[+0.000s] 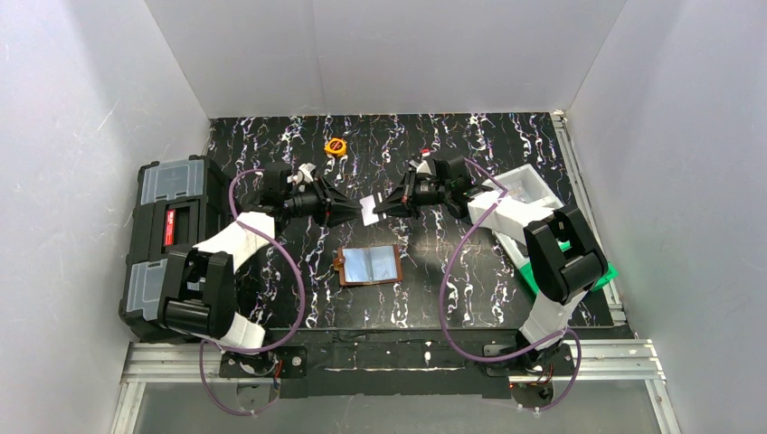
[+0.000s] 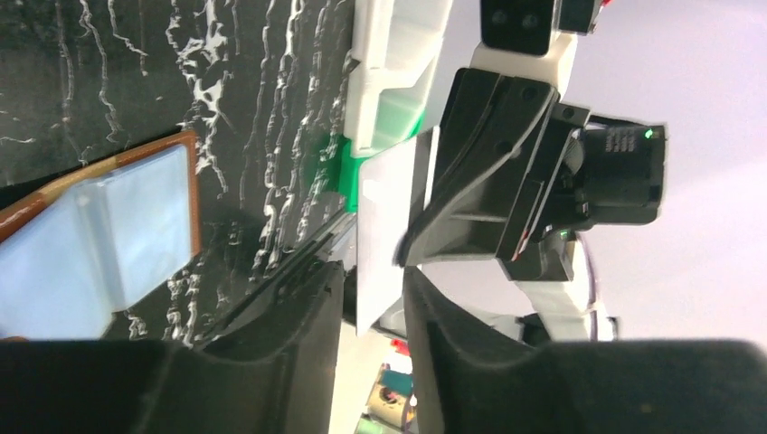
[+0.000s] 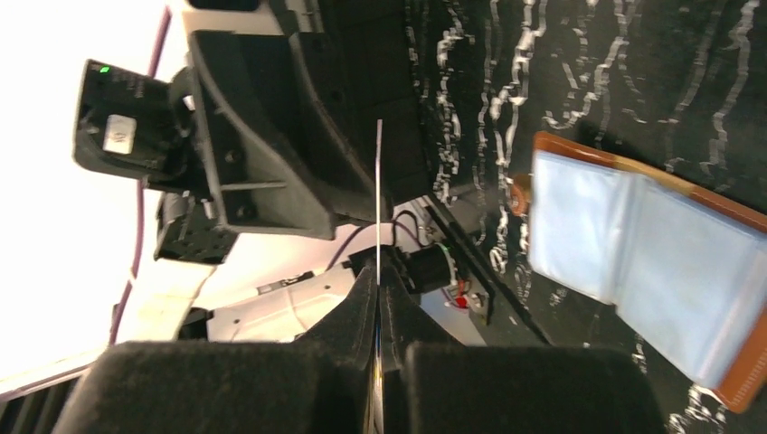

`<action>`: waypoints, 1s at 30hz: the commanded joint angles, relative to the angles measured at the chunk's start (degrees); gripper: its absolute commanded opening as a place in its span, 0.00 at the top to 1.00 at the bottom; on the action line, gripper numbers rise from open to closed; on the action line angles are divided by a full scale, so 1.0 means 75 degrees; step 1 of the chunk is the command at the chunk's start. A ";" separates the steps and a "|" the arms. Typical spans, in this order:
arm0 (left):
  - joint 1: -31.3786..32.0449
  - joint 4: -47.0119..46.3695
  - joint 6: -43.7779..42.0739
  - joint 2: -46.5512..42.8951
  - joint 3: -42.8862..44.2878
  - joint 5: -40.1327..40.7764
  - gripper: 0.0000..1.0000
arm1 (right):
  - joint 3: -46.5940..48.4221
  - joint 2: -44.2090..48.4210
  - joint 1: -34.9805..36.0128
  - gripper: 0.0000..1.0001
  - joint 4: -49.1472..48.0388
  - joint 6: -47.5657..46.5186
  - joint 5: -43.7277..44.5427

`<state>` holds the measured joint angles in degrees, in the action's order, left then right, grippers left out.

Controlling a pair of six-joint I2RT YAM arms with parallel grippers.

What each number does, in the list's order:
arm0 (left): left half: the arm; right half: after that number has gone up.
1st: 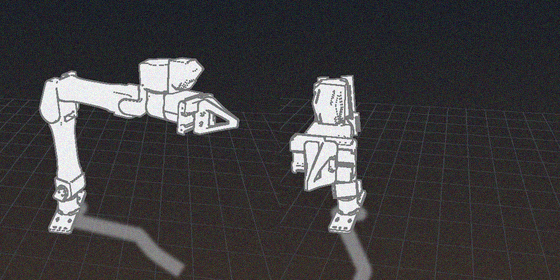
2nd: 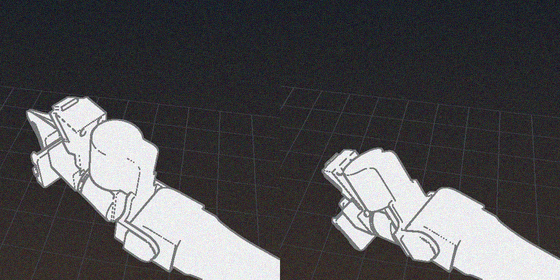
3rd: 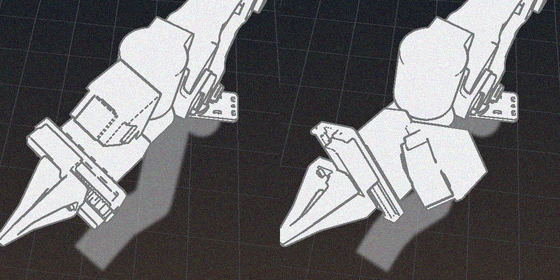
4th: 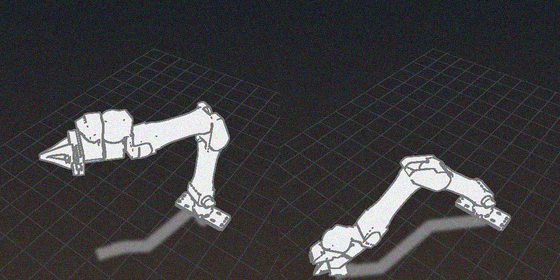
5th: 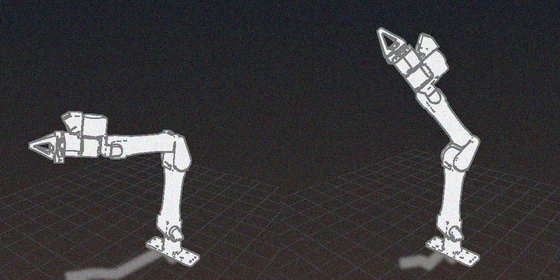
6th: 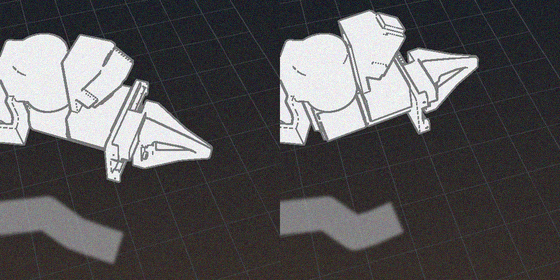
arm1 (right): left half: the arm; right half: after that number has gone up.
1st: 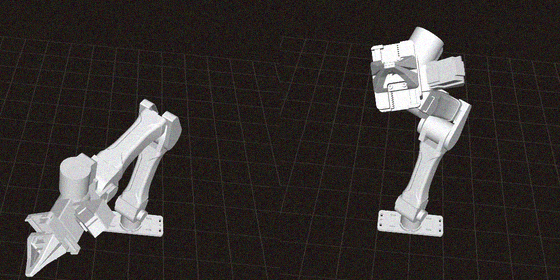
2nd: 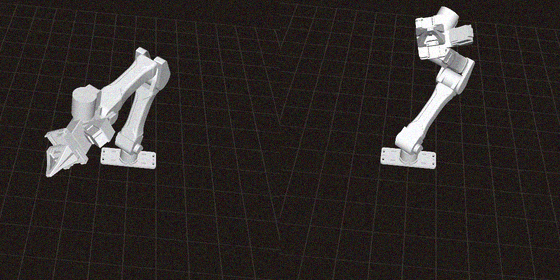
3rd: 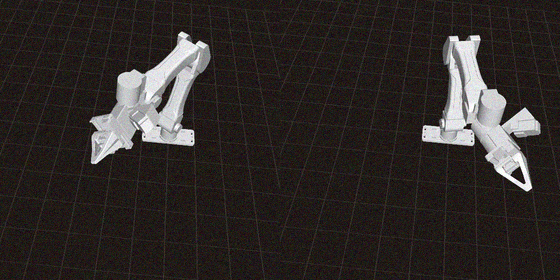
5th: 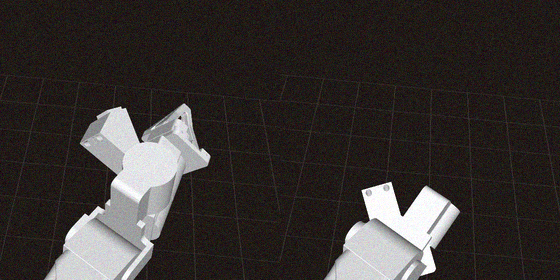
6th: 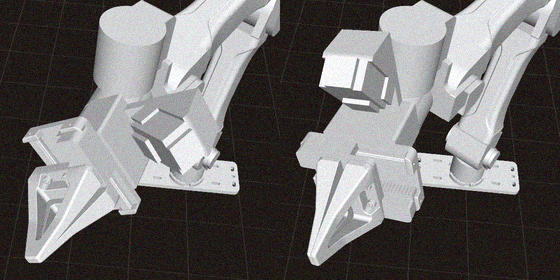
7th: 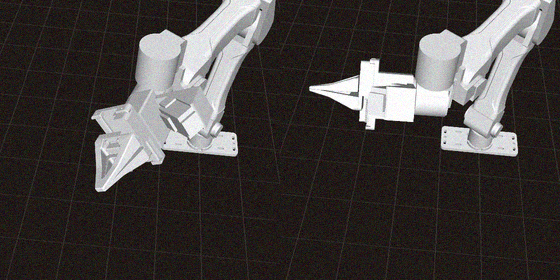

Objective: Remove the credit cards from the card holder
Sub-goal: Place the credit card in the storage box.

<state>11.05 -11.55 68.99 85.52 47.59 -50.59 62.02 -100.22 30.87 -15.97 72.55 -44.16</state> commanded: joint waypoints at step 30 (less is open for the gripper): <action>0.1427 0.5053 -0.4110 -0.0027 0.2104 0.1452 0.02 | 0.2535 0.1213 -0.3041 0.99 0.8926 -0.3494 0.7196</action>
<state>21.56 22.31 41.04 85.58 61.36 -39.94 74.13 -86.91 11.44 44.07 48.05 -0.25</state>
